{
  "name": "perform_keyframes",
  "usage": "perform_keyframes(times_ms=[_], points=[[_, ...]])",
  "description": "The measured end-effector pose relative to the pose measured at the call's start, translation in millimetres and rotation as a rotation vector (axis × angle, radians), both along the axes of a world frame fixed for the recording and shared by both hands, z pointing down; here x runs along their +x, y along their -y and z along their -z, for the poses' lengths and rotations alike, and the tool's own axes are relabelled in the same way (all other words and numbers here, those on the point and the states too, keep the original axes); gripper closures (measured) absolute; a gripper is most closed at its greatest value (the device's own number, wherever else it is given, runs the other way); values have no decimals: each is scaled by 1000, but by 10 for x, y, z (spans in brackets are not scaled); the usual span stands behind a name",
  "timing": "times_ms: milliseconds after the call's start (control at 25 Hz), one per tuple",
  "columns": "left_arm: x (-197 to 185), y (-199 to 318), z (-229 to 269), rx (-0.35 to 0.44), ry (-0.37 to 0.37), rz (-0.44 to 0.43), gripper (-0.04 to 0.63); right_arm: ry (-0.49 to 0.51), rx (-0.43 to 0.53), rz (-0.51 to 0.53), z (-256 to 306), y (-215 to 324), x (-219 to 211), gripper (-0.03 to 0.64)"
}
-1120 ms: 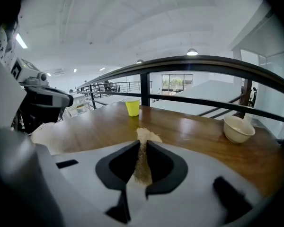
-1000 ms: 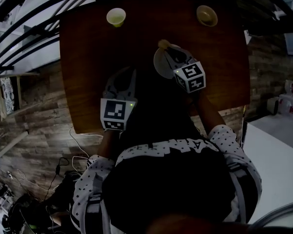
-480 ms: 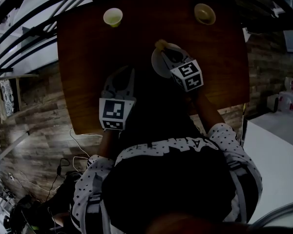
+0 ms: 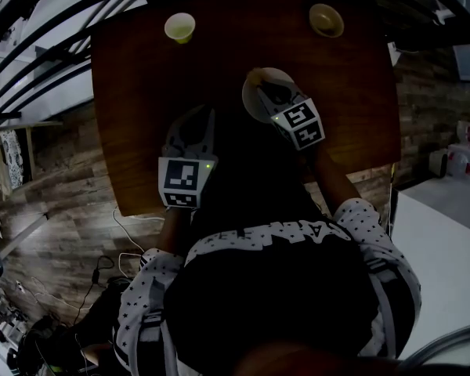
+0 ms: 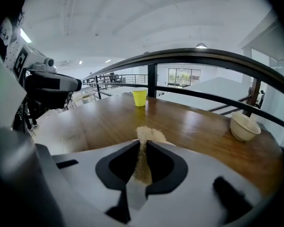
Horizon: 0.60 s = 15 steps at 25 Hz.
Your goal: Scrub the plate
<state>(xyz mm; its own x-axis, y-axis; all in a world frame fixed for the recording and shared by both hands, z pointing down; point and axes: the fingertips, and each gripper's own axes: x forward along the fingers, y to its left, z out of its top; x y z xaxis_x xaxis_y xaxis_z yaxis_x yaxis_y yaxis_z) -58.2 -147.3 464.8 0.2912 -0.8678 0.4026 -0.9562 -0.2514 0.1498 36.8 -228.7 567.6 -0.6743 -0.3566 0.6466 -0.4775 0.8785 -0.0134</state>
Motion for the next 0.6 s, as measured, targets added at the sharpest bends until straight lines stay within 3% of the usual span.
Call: perform_keyframes(times_ms=[600], points=[[0,-25,16,8,-6,-17,581,-14,-25,10,-22,-143,-5,567]])
